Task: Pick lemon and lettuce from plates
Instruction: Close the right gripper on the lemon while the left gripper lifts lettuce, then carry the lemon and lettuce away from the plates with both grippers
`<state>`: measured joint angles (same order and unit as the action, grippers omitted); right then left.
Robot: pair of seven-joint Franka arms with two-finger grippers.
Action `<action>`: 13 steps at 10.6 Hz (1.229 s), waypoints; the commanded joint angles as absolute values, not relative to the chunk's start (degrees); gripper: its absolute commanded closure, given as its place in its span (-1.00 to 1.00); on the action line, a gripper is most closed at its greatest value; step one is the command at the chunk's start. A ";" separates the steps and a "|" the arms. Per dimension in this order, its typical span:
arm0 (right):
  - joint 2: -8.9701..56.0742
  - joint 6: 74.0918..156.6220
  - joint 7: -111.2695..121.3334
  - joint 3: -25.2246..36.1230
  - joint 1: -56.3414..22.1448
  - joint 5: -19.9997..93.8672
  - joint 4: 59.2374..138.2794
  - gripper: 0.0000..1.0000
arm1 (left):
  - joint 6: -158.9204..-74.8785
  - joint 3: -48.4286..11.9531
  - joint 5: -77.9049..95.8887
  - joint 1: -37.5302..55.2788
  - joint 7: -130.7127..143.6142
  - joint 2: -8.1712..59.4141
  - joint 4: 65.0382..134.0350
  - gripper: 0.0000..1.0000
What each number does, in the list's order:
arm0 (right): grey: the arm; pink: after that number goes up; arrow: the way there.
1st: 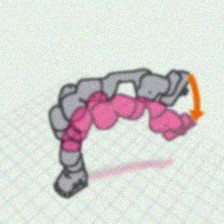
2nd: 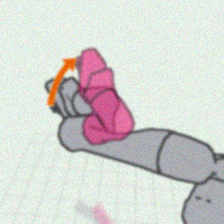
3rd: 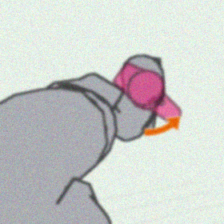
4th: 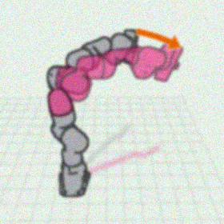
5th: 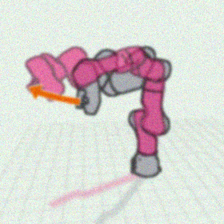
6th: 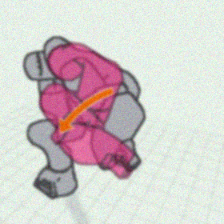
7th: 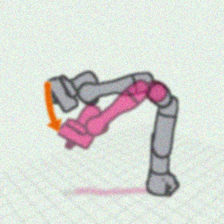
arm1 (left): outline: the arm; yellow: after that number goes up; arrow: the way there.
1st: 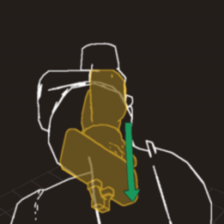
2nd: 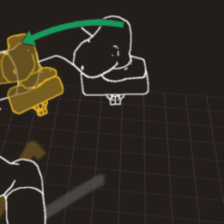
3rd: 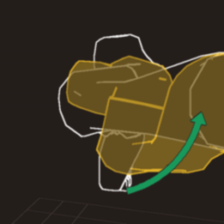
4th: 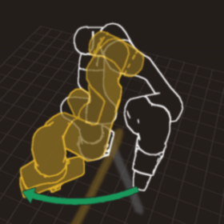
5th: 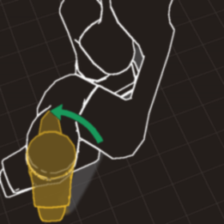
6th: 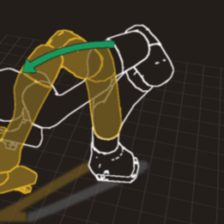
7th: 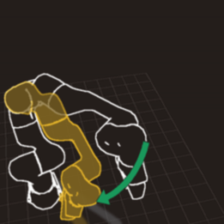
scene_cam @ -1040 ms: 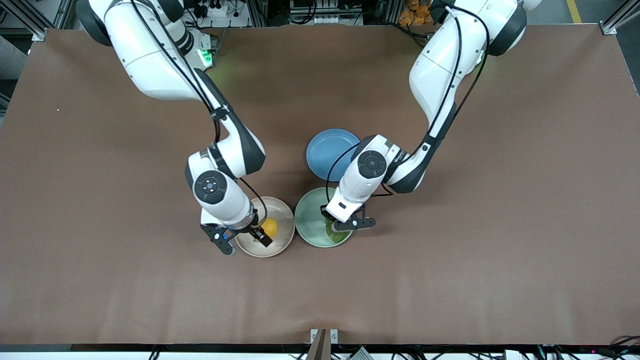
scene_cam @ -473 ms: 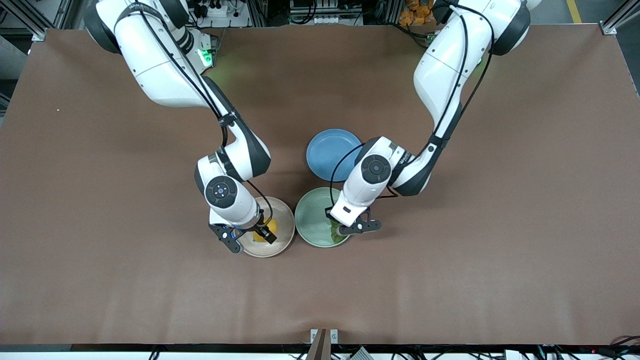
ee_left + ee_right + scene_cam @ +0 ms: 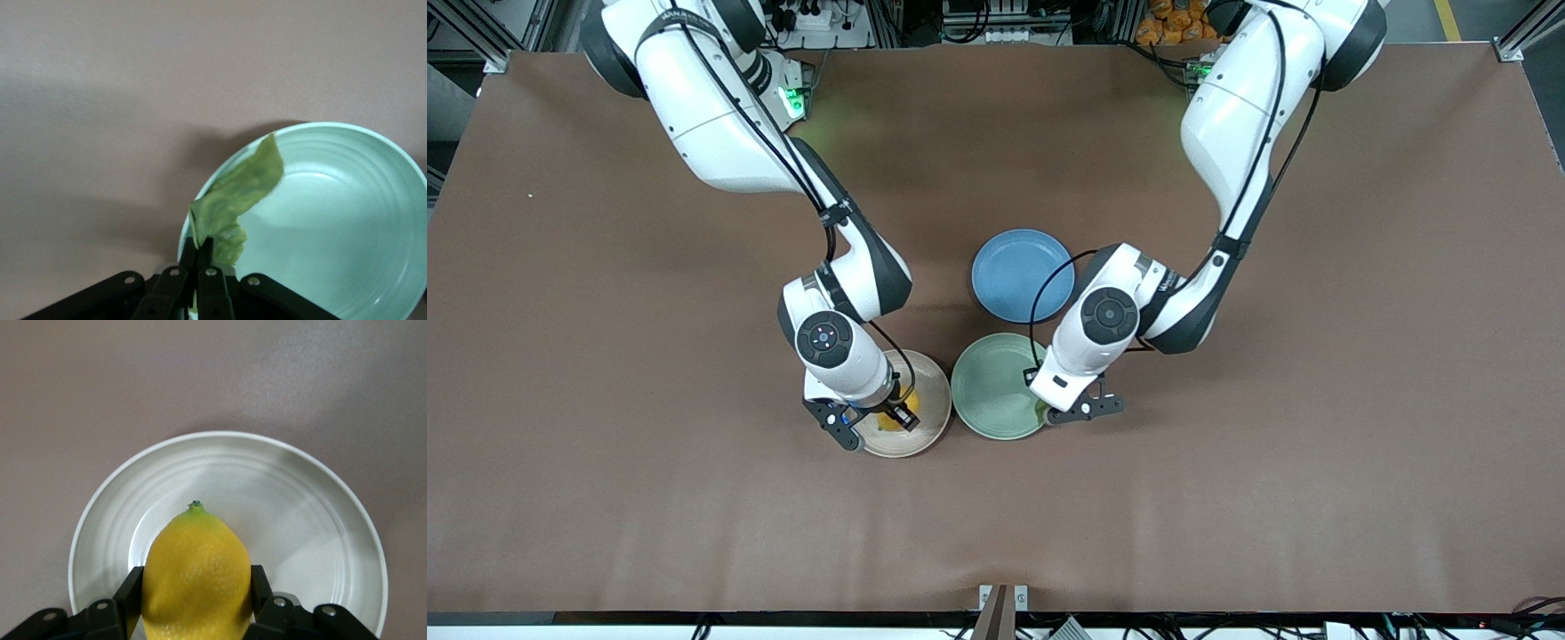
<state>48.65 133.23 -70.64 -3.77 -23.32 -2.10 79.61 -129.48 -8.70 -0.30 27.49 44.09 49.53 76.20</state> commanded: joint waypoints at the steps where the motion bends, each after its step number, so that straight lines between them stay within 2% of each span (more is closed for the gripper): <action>1: 48.61 126.87 -65.06 -3.87 -21.45 -2.81 74.90 1.00 | -120.52 -8.96 0.26 25.06 39.04 47.65 73.48 1.00; 4: 48.17 117.18 -58.13 -3.52 -20.57 -2.90 70.14 1.00 | -115.07 -8.79 0.18 22.77 34.99 45.53 73.48 1.00; 7: 43.96 112.60 -43.64 -4.31 -15.48 -2.20 70.31 1.00 | -108.05 -8.35 -0.09 18.82 29.99 41.06 73.65 1.00; 9: 42.37 107.69 -33.02 -4.22 -12.15 -2.20 70.66 1.00 | -106.26 -8.26 -1.22 15.84 27.34 39.47 74.00 1.00; 13: 37.45 108.18 -11.49 -3.52 -3.99 -3.43 78.55 0.98 | -98.19 -8.26 -3.96 10.38 21.46 39.29 75.14 1.00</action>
<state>41.75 106.37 -22.69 -3.01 -9.01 -2.22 71.27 -101.08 -7.93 -2.48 12.95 25.16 40.36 73.05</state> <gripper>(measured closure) 0.322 0.974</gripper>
